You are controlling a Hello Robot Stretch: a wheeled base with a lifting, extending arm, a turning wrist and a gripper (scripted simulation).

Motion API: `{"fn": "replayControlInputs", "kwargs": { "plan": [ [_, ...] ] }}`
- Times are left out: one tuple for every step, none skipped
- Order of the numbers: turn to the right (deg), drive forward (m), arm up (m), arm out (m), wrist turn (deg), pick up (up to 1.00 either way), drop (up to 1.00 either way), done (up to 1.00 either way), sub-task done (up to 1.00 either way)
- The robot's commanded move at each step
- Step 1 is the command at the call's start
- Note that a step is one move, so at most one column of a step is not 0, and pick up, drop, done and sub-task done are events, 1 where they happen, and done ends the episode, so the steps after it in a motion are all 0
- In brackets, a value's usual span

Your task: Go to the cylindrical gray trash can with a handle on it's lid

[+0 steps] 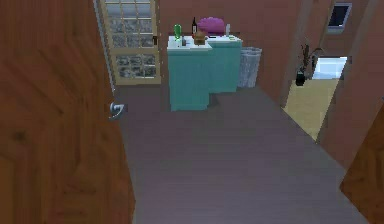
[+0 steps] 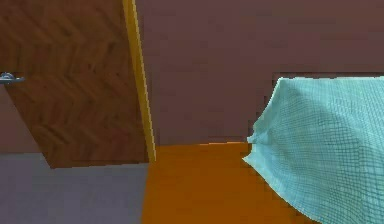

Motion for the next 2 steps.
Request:
{"fn": "replayControlInputs", "kwargs": {
  "plan": [
    [0.0, 0.05, 0.00, 0.00, 0.0, 0.00, 0.00, 0.00, 0.00],
    [12.0, 0.00, 0.00, 0.00, 0.0, 0.00, 0.00, 0.00, 0.00]
  ]
}}
